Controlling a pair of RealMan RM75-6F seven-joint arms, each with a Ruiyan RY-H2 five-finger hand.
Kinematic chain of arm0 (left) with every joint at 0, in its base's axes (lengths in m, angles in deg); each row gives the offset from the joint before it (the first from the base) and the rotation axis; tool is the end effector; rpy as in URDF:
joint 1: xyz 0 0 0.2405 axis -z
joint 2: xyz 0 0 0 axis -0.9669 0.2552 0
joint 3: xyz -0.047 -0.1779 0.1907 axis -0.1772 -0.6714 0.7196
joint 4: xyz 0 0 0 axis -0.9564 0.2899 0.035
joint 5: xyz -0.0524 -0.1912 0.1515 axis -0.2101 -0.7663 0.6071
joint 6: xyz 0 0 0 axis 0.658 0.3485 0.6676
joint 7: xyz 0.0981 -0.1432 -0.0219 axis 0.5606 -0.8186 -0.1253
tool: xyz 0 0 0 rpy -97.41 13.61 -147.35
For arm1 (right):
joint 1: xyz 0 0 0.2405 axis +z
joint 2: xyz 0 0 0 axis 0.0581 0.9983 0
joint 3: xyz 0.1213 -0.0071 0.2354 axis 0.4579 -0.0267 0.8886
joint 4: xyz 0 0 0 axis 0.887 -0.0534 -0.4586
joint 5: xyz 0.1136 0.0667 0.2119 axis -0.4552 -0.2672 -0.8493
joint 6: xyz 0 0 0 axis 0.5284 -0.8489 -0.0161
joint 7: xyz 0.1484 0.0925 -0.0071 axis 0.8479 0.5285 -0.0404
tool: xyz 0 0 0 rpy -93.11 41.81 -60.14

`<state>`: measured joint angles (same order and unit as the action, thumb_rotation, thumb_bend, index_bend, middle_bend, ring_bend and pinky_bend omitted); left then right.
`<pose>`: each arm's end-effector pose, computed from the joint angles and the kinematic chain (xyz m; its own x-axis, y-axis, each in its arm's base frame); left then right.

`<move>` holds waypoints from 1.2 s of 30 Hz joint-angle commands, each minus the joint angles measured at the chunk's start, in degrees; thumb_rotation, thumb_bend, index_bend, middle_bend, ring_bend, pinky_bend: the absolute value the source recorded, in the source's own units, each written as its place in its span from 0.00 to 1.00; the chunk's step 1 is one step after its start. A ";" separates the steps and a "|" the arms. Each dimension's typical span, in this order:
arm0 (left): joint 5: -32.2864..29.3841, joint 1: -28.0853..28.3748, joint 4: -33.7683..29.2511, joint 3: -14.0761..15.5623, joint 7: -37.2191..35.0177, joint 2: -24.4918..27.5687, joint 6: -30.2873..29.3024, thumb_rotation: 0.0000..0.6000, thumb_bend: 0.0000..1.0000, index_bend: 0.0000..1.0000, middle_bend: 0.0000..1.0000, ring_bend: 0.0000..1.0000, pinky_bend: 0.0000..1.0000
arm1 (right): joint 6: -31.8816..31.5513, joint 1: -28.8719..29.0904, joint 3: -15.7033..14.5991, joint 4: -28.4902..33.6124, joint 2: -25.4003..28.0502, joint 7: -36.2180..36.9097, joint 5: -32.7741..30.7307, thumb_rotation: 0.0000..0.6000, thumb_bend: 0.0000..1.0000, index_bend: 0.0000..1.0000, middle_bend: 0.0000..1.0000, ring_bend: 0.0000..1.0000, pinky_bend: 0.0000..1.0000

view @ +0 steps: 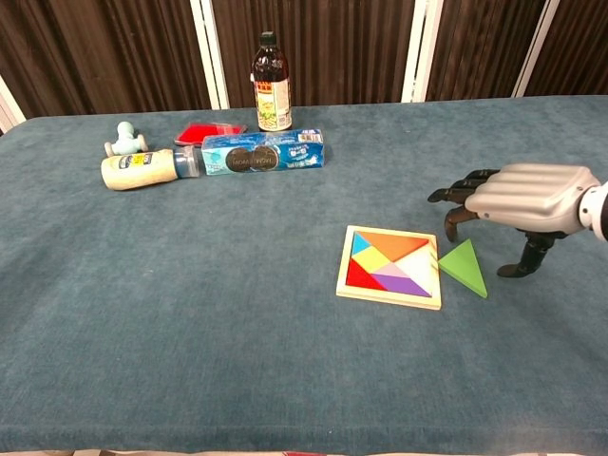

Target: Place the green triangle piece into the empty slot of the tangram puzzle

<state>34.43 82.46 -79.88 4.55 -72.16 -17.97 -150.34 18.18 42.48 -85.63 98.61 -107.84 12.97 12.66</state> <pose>-0.3305 0.2098 0.1270 0.3356 0.0679 0.9395 0.9316 -0.1717 -0.3204 -0.2322 -0.3679 -0.0557 0.8593 -0.2254 0.4591 -0.5007 -0.5537 0.6653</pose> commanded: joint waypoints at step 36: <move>1.42 -0.40 0.37 0.54 -1.61 0.51 -1.32 1.00 0.41 0.00 0.00 0.00 0.02 | -7.27 1.79 -3.39 3.49 -0.42 -3.11 -2.73 1.00 0.46 0.71 0.00 0.00 0.00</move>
<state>35.86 82.05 -79.52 5.08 -73.77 -17.46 -151.66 11.98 44.67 -88.83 101.14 -109.08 9.59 9.03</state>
